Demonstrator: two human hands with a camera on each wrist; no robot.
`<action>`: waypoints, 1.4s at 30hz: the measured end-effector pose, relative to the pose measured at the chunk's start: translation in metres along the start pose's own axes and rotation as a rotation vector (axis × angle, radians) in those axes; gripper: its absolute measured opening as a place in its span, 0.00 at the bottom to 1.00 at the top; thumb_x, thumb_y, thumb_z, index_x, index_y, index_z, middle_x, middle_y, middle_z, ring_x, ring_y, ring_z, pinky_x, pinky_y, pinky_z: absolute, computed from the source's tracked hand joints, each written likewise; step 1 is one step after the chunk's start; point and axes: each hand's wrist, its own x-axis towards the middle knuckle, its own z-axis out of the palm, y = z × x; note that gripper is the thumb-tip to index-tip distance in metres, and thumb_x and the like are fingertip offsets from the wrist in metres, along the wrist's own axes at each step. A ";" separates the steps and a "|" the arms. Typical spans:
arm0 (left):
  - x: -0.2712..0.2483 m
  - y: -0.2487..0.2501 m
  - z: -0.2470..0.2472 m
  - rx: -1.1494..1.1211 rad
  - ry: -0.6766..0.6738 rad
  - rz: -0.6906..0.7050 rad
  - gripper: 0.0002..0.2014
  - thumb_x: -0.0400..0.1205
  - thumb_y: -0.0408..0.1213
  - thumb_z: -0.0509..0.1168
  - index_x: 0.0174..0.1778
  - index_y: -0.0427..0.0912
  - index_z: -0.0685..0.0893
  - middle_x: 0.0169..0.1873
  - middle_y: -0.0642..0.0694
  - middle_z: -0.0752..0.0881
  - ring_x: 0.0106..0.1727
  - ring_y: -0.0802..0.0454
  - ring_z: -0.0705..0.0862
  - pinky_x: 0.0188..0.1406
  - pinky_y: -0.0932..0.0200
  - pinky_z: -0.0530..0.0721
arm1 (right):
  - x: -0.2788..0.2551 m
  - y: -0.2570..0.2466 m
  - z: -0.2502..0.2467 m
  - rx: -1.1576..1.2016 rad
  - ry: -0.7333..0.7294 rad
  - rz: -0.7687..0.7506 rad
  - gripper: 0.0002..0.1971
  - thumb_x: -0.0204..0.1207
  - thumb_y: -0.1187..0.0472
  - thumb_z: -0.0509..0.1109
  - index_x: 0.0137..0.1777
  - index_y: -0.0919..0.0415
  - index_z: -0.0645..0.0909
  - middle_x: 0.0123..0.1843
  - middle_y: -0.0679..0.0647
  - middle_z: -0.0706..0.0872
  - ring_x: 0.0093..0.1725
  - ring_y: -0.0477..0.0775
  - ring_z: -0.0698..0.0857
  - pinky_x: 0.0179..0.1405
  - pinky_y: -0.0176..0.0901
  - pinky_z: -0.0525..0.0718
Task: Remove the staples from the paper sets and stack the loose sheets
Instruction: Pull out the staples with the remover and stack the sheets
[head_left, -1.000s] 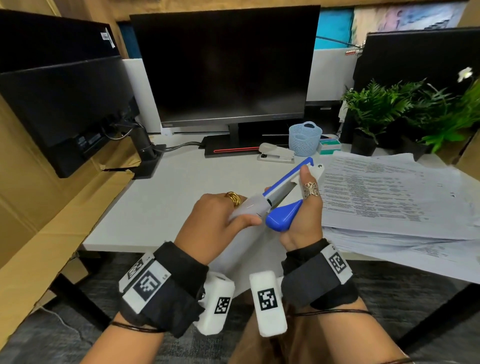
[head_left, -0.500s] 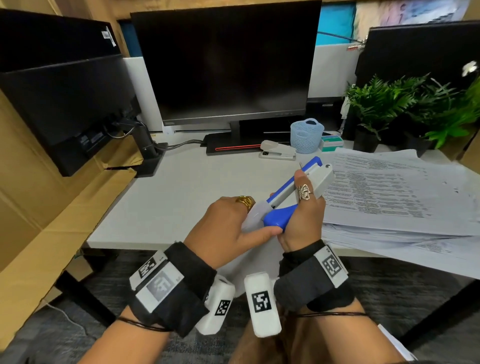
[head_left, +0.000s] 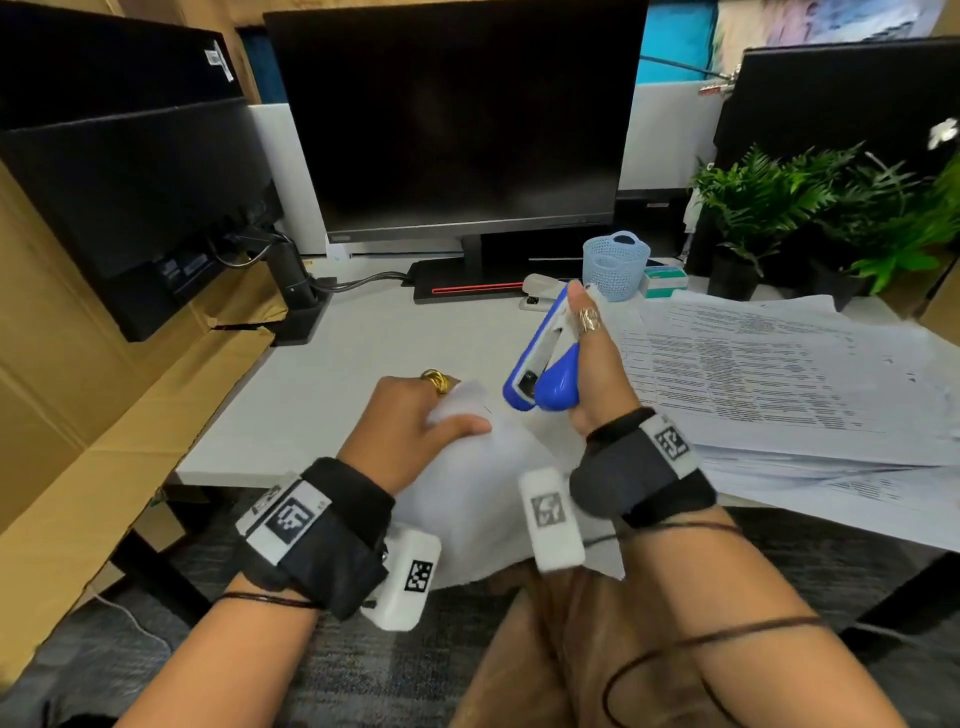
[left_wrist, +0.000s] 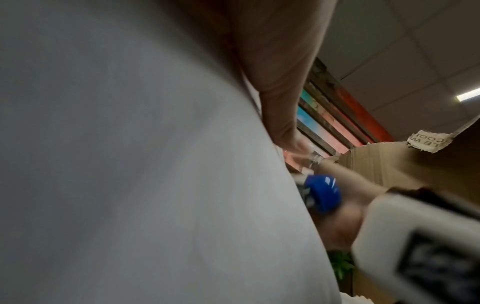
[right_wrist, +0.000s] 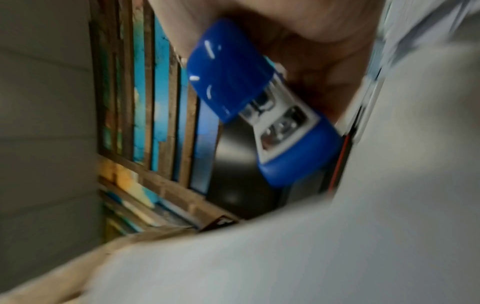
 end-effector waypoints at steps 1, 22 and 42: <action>0.000 -0.003 -0.003 0.024 0.009 -0.011 0.25 0.74 0.45 0.73 0.20 0.47 0.63 0.18 0.53 0.65 0.23 0.59 0.67 0.31 0.73 0.69 | 0.014 0.000 -0.002 -0.078 -0.026 0.059 0.36 0.59 0.34 0.76 0.64 0.52 0.79 0.58 0.59 0.86 0.55 0.59 0.85 0.61 0.57 0.82; -0.001 -0.009 -0.018 0.128 0.111 0.106 0.19 0.81 0.51 0.64 0.58 0.40 0.85 0.40 0.41 0.89 0.41 0.44 0.85 0.44 0.65 0.71 | 0.010 0.006 -0.012 -1.192 -0.319 -0.447 0.20 0.81 0.46 0.62 0.53 0.63 0.84 0.50 0.56 0.87 0.57 0.57 0.82 0.51 0.40 0.75; 0.002 0.012 -0.017 -0.637 0.257 0.280 0.15 0.62 0.18 0.74 0.28 0.47 0.89 0.36 0.44 0.88 0.41 0.49 0.87 0.45 0.59 0.86 | -0.045 -0.006 -0.048 -0.636 -0.467 -1.253 0.08 0.65 0.79 0.76 0.39 0.66 0.90 0.47 0.56 0.90 0.46 0.47 0.89 0.47 0.36 0.85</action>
